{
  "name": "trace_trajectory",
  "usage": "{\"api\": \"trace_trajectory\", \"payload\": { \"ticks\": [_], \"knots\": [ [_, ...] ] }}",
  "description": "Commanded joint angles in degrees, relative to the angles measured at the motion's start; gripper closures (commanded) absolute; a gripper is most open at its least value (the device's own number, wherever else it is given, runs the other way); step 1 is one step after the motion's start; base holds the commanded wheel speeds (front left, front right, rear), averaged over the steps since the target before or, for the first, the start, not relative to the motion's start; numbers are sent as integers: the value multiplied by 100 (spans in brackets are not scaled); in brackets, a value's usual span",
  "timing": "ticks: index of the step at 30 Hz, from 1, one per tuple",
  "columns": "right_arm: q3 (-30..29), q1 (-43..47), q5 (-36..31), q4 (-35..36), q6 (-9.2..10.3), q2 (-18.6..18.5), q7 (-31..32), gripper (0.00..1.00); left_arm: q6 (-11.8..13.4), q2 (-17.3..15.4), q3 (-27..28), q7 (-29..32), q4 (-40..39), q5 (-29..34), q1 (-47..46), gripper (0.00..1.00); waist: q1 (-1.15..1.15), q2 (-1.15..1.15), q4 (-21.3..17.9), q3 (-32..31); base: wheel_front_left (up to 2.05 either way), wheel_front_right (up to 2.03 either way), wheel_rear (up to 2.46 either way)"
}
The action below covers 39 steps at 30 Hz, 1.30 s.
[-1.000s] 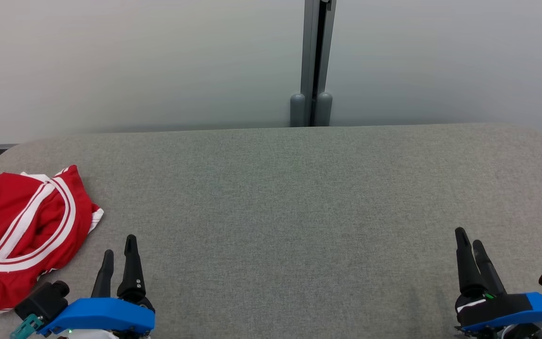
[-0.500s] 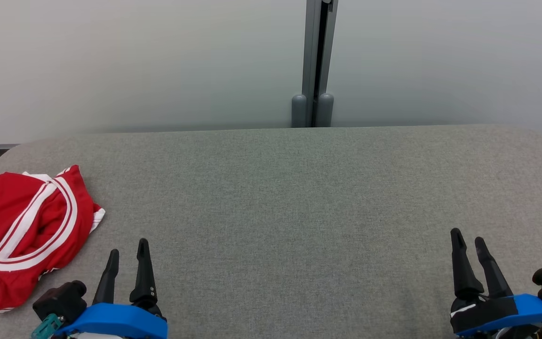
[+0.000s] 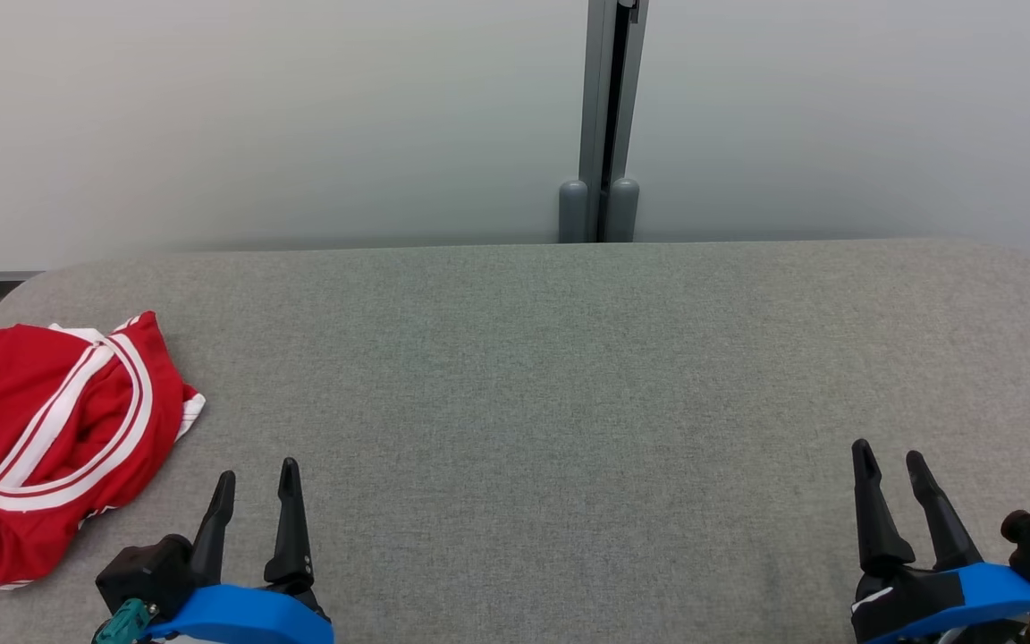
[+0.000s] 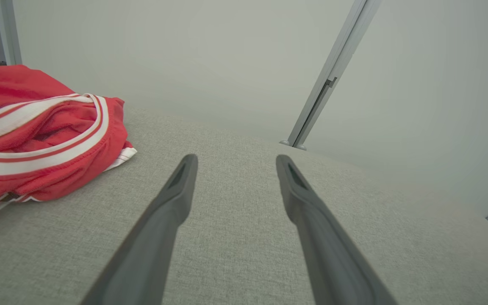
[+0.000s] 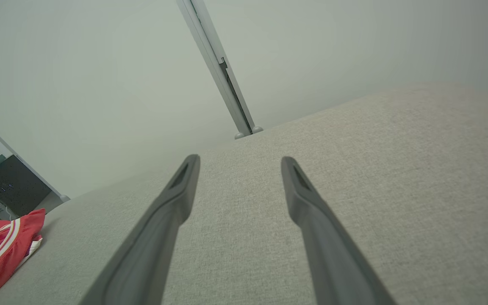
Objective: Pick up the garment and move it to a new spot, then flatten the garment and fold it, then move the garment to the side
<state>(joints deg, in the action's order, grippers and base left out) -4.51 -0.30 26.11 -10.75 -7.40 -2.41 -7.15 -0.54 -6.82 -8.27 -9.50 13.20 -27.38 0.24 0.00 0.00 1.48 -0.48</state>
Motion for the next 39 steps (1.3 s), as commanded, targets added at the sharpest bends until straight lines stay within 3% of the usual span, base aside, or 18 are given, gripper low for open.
{"api": "trace_trajectory", "payload": {
  "ticks": [1,39],
  "knots": [
    [-26,27,-196,32,-10,-50,-47,0,5,-47,-45,-64,-16,168,15,0,0,0,8,-2,0,0,0],
    [0,183,-1651,-71,-15,-65,-221,0,250,-115,-399,-239,90,1376,151,0,0,0,84,-73,0,0,0]
  ]
}}
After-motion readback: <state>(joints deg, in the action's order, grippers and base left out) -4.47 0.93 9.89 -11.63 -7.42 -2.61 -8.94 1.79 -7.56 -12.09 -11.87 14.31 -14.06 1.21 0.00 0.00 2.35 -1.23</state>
